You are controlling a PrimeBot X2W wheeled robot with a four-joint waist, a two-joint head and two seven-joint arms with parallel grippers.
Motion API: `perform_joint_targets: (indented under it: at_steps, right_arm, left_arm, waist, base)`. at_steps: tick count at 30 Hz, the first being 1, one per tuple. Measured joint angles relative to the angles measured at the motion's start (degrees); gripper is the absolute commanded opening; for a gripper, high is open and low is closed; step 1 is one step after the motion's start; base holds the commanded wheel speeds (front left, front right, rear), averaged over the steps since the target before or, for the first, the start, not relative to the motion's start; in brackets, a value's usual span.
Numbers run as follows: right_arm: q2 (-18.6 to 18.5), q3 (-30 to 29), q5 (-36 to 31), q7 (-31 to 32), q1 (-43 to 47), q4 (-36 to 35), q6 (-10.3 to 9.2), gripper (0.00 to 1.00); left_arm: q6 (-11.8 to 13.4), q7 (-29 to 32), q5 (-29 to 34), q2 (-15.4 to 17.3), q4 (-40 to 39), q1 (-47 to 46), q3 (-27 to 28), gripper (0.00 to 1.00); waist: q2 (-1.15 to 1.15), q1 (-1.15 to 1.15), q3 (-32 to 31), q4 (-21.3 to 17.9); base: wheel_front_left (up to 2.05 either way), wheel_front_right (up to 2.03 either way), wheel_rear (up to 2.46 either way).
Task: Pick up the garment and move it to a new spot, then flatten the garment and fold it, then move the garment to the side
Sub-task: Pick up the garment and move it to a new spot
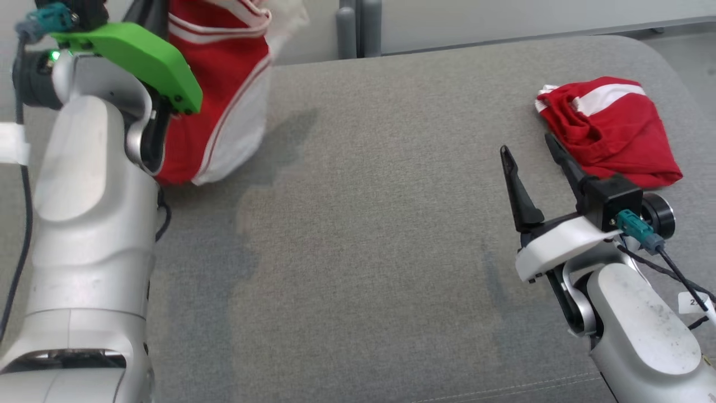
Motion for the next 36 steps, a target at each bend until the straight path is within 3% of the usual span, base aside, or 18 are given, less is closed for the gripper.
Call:
perform_joint_targets:
  at_steps: [10,13,18,22,28,36]
  right_arm:
    - [0.18,0.9,0.44,0.35,3.48,0.21,0.0,1.0]
    - [0.38,1.58,0.44,0.36,3.47,-0.25,0.09,1.0]
    - [0.69,2.31,0.44,0.43,3.42,-1.1,0.21,1.0]
    - [1.51,3.07,0.44,0.43,3.35,-1.44,0.66,1.0]
    - [2.2,3.43,0.44,0.43,2.91,-1.6,0.69,1.0]
    - [2.79,3.33,0.45,-0.05,1.9,-1.19,0.69,1.0]
  left_arm:
    - [0.0,0.34,-8.93,-0.3,-3.91,8.62,-7.56,0.0]
    - [0.0,0.87,-17.72,0.6,-6.45,11.98,-14.75,0.0]
    - [0.0,1.09,-24.69,0.64,-10.99,15.63,-24.24,0.0]
    - [0.7,1.46,-24.87,0.76,-10.76,18.0,-27.84,0.0]
    - [5.58,-2.61,-22.36,1.02,-9.69,19.56,-29.52,0.0]
    - [7.44,-3.61,-21.98,1.16,-7.71,20.74,-37.19,0.0]
  waist:
    - [0.0,0.0,-4.74,-6.06]
    - [0.0,0.0,-5.28,-7.96]
    - [0.0,0.0,-5.32,-11.57]
    - [0.0,0.0,-4.57,-13.82]
    - [0.0,0.0,-2.49,-16.84]
    - [0.0,0.0,1.05,-20.25]
  base:
    - [0.0,0.0,0.0]
    - [0.0,0.0,0.0]
    - [0.0,0.0,0.0]
    - [0.0,0.0,0.0]
    - [0.0,0.0,0.0]
    - [0.0,0.0,0.0]
